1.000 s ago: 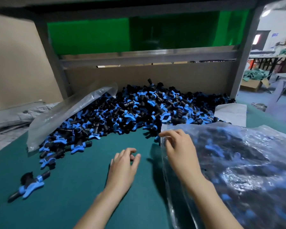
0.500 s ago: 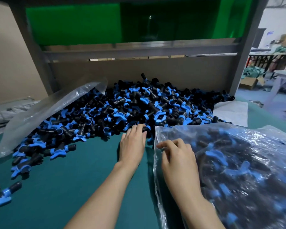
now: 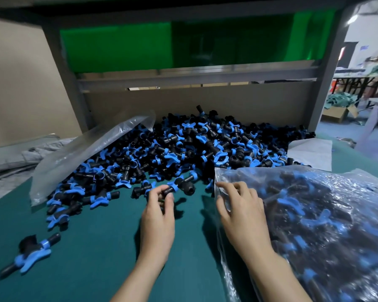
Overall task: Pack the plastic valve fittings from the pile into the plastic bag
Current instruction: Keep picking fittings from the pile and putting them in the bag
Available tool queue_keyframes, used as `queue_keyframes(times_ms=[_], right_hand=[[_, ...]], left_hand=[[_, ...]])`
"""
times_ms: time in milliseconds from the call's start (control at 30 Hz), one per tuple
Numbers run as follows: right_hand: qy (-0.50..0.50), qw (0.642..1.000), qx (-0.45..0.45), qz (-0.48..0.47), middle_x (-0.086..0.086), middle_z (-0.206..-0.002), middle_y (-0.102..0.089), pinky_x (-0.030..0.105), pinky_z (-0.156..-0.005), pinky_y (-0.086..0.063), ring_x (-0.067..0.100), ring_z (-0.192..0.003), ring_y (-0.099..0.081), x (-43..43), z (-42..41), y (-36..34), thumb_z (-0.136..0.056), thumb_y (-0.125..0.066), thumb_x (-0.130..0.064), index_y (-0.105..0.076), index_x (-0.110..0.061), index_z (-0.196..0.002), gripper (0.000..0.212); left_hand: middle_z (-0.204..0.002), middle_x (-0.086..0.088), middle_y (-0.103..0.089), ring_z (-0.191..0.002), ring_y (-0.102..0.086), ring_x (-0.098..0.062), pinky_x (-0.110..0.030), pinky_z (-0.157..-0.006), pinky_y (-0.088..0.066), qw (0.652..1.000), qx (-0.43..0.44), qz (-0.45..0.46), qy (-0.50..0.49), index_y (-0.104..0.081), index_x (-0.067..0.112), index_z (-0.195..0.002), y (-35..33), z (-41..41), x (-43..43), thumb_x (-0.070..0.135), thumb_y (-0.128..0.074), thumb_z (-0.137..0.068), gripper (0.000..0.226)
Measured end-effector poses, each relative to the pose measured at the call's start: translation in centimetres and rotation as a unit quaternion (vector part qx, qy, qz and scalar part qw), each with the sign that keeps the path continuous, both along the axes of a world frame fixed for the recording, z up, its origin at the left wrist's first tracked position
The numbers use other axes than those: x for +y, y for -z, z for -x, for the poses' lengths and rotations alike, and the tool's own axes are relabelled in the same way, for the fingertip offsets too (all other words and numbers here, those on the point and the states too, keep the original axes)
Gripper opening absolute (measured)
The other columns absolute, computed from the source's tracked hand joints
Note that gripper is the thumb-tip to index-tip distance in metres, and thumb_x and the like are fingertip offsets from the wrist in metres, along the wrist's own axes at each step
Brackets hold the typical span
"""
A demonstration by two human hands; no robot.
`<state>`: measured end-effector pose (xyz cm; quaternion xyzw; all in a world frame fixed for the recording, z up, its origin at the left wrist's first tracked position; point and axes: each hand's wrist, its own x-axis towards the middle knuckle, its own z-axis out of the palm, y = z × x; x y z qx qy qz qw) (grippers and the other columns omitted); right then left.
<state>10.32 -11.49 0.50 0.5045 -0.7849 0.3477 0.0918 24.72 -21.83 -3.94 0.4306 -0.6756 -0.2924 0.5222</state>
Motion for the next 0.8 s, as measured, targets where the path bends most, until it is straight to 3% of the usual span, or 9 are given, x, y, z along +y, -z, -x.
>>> queue_keyframes(times_ms=[100, 233, 567, 800], right_hand=[[-0.013, 0.999, 0.031, -0.001, -0.007, -0.113, -0.053, 0.037, -0.088, -0.040, 0.019, -0.103, -0.048, 0.2, -0.2, 0.2, -0.098, -0.045, -0.038, -0.050, -0.030, -0.136, 0.040], [-0.016, 0.999, 0.045, -0.016, -0.009, -0.116, -0.054, 0.036, -0.088, -0.039, 0.019, -0.107, -0.049, 0.0, -0.1, 0.5, -0.101, -0.043, -0.039, -0.047, -0.033, -0.140, 0.040], [-0.029, 0.998, 0.043, -0.036, -0.016, -0.118, -0.049, 0.032, -0.091, -0.031, 0.012, -0.110, -0.044, -0.2, 0.4, 0.7, -0.099, -0.035, -0.052, -0.051, -0.040, -0.126, 0.033], [-0.038, 0.997, 0.047, -0.036, -0.019, -0.113, -0.047, 0.028, -0.085, -0.025, 0.010, -0.105, -0.044, -0.3, 0.5, 0.9, -0.093, -0.029, -0.063, -0.055, -0.040, -0.116, 0.042]], left_hand=[[-0.095, 0.030, -0.062, -0.086, -0.062, 0.001, -0.025, -0.070, -0.050, 0.999, 0.017, -0.004, 0.034, -0.050, 0.050, -0.105, -0.2, -0.6, 0.8, 0.038, -0.049, -0.099, 0.013], [-0.096, 0.026, -0.066, -0.088, -0.064, -0.002, -0.027, -0.077, -0.050, 0.994, 0.021, -0.034, 0.100, -0.053, 0.051, -0.106, -0.3, -0.4, 1.1, 0.032, -0.049, -0.101, 0.020], [-0.091, 0.015, -0.066, -0.086, -0.061, -0.008, -0.027, -0.078, -0.046, 0.978, 0.052, -0.097, 0.176, -0.058, 0.041, -0.105, -0.5, -0.3, 1.3, 0.027, -0.049, -0.102, 0.018], [-0.087, 0.009, -0.069, -0.084, -0.064, -0.006, -0.012, -0.074, -0.046, 0.967, 0.092, -0.120, 0.206, -0.062, 0.038, -0.097, -1.1, -0.6, 1.5, 0.023, -0.053, -0.100, 0.018]])
